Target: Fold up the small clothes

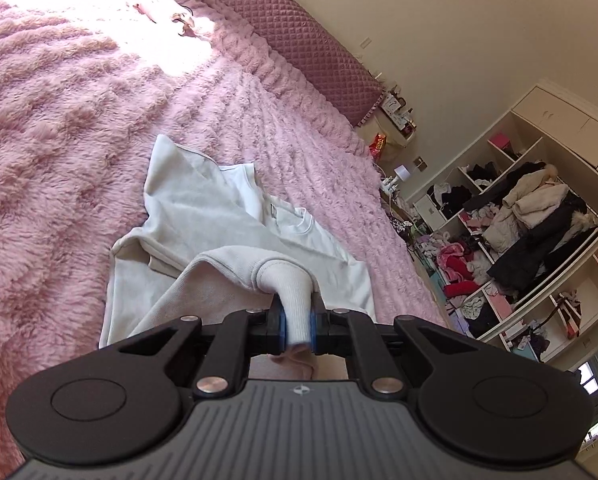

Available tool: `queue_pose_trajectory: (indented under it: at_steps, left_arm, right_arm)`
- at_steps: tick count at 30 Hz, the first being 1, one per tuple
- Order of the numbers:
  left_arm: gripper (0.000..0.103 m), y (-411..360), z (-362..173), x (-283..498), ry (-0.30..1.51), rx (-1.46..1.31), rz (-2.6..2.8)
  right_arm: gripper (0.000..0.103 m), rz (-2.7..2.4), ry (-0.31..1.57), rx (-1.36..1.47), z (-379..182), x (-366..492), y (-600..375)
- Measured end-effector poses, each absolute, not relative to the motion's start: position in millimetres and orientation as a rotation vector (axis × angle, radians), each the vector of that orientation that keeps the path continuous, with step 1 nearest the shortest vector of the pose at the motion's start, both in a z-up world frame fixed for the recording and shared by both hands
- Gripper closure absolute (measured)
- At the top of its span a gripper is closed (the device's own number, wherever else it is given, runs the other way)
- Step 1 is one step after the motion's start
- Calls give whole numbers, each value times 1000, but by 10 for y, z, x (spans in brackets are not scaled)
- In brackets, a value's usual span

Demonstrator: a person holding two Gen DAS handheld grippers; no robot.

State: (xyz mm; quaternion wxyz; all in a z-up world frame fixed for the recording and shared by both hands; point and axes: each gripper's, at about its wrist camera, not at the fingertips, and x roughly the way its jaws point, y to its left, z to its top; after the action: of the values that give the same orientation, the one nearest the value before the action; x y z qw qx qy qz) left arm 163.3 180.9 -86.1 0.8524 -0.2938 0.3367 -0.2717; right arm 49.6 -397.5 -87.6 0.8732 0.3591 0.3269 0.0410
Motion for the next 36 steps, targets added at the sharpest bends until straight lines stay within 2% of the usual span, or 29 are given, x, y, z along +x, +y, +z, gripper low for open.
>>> queue_pose_trajectory:
  at_steps: [8, 13, 25, 27, 29, 31, 32, 33, 34, 35, 36]
  left_arm:
    - [93, 1747, -923, 2604, 678, -627, -512]
    - [93, 1690, -1069, 3154, 696, -651, -476]
    - [92, 1501, -1524, 4020, 789, -590, -379]
    - [87, 1456, -1595, 4099, 825, -557, -359]
    - [76, 1459, -1641, 4177, 870, -543, -342]
    - [71, 1509, -1592, 4190, 866, -545, -346]
    - [64, 1532, -1553, 4189, 858, -539, -346]
    - [61, 1569, -1470, 4164, 847, -523, -340]
    - [46, 1601, -1386, 4132, 833, -499, -328]
    - [26, 1635, -1296, 4086, 817, -464, -306]
    - [22, 1680, -1190, 4019, 795, -424, -287]
  right_arm:
    - [100, 30, 578, 735, -790, 1653, -4142]
    - [100, 3, 575, 678, -864, 2399, -4103]
    - [100, -97, 622, 595, -1450, 3595, -4116]
    - [100, -116, 626, 591, -1543, 3706, -4122]
    - [99, -119, 637, 597, -1629, 3795, -4142]
    - [83, -131, 625, 604, -1664, 3820, -4176]
    - [62, -136, 618, 603, -1657, 3814, -4189]
    - [52, -137, 597, 600, -1623, 3775, -4214]
    - [51, -130, 575, 593, -1578, 3725, -4233]
    - [51, -106, 562, 583, -1528, 3665, -4248]
    - [49, -74, 555, 573, -1482, 3596, -4263]
